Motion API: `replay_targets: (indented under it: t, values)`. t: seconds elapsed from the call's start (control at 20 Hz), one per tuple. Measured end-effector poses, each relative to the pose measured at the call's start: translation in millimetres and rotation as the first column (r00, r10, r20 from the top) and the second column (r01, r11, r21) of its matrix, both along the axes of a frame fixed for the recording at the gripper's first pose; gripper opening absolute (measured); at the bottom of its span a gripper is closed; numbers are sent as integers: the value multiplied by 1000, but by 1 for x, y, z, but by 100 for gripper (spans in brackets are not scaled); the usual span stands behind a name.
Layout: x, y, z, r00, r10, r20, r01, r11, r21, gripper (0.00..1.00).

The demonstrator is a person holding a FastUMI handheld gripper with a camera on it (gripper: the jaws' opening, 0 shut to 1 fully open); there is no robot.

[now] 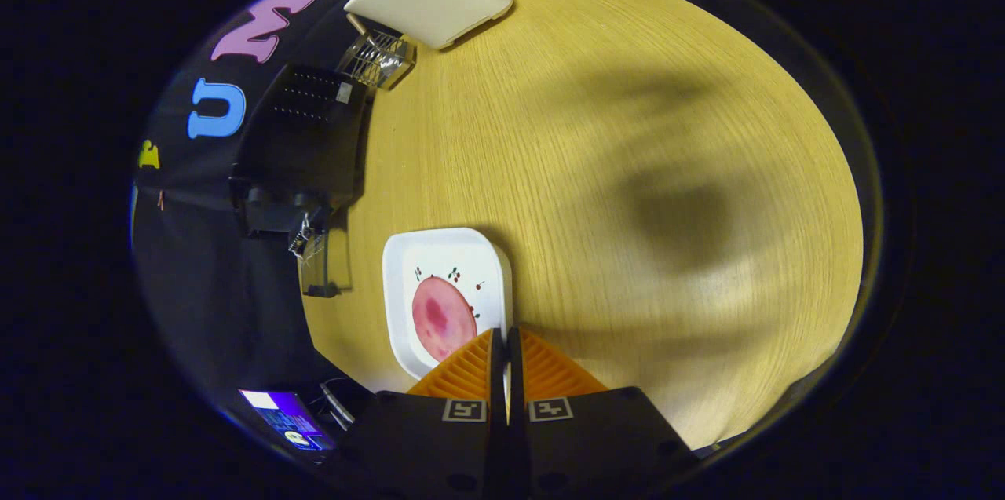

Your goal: Open the toaster oven, put the food inside, and close the toaster oven door.

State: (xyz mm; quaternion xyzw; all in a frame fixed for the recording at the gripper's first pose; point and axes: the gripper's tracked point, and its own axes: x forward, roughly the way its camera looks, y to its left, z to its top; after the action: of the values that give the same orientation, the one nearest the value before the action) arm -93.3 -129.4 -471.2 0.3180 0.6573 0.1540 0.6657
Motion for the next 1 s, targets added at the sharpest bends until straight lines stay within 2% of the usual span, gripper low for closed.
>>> replay_targets:
  t: [0.25, 0.6, 1.0]
  values:
    - [-2, 13, 41, 992, -124, 23, 121, 987, 110, 5]
    - [-30, 67, 93, 981, -196, -11, 196, 972, 131, 5]
    - [-41, 179, 132, 973, -231, -1, 228, 961, 158, 5]
